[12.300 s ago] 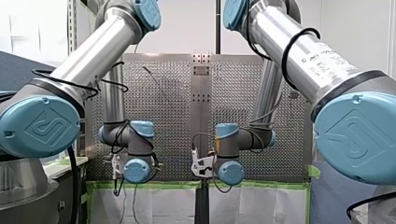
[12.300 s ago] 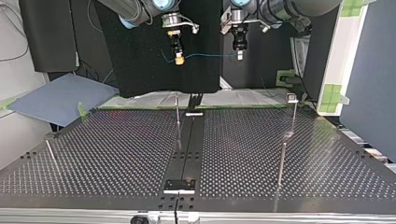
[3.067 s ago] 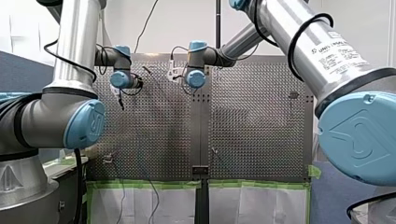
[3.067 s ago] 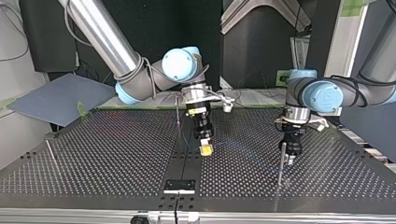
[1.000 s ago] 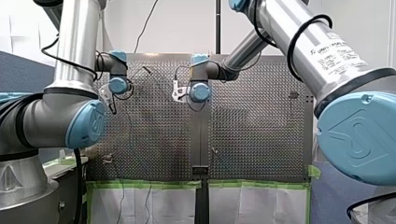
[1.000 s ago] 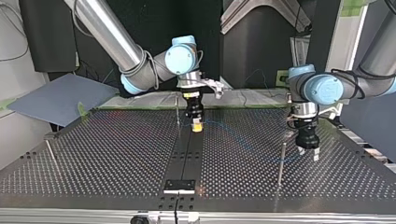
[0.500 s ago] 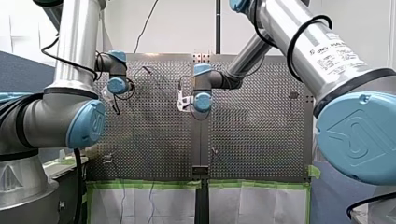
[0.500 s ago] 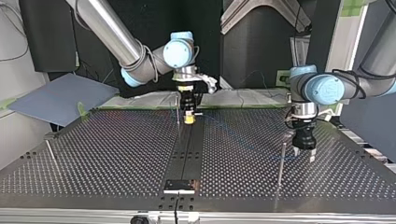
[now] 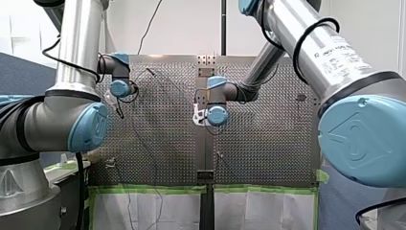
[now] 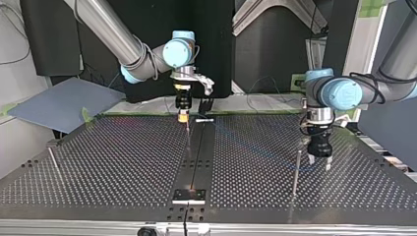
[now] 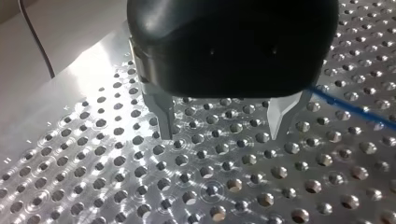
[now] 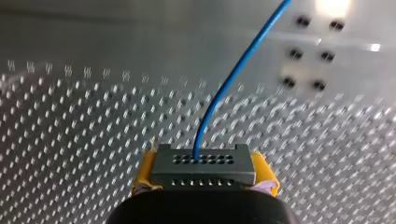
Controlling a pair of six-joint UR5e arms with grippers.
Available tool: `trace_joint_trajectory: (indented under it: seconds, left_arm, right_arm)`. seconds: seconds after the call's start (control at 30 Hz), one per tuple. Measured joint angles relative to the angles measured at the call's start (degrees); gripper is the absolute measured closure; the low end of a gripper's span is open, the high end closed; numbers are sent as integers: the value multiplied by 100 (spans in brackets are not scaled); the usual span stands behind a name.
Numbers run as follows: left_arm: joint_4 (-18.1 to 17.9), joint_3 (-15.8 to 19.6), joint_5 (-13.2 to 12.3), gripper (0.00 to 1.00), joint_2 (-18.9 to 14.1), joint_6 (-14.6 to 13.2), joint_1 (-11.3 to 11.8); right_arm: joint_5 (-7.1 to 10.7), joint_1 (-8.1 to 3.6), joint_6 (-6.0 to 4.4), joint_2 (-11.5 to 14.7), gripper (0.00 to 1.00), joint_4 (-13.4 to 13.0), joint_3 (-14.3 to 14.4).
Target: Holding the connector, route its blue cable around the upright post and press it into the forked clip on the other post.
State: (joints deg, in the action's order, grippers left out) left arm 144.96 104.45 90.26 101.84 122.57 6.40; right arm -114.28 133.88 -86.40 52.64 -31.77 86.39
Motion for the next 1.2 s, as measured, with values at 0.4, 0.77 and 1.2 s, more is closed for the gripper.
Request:
trace_joint_trajectory:
  seconds: [0.4,0.77,1.2]
  left_arm:
    - [-72,72,-68,0,-2,93,-22]
    - [-107,74,-78,0,-2,106,-11]
    - [-117,74,-84,0,-3,149,-23]
  right_arm:
    - [166,-594,-91,-2,100,-600,601]
    - [89,-1069,238,-10,100,-1057,1137]
    - [25,-1329,-199,-35,100,-1407,1737]
